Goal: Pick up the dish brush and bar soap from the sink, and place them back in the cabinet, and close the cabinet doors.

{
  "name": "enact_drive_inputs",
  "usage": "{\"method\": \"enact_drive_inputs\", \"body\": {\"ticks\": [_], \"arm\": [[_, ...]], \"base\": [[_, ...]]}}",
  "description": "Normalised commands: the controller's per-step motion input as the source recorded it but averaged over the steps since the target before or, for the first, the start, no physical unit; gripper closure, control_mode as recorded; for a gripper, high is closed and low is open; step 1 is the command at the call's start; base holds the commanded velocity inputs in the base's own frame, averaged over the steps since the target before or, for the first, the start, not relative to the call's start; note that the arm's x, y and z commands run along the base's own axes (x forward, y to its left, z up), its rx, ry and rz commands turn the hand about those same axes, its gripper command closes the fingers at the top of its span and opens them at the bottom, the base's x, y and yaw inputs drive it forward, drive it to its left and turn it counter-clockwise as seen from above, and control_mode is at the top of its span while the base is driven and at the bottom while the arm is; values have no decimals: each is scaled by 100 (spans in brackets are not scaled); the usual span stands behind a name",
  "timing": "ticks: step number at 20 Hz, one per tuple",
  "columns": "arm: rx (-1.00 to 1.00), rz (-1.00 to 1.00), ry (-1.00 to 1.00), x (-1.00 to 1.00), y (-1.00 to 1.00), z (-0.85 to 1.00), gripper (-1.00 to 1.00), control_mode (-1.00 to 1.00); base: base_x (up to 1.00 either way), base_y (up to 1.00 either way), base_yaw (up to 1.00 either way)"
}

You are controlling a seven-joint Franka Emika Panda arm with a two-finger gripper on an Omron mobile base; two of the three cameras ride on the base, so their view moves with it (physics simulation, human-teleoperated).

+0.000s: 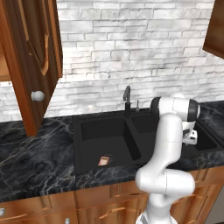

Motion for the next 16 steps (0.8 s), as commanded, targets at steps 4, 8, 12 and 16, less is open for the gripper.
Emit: {"method": "enact_drive_inputs", "body": {"ticks": [4,8,12,16], "arm": [[0,0,0,14,0,-19,-100,-100],[0,0,0,13,-5,-16,-100,-100],[0,0,0,13,-7,-15,-100,-100],[0,0,0,8,-7,-12,-100,-100]], "base": [[0,0,0],[0,0,0],[0,0,0],[0,0,0]]}}
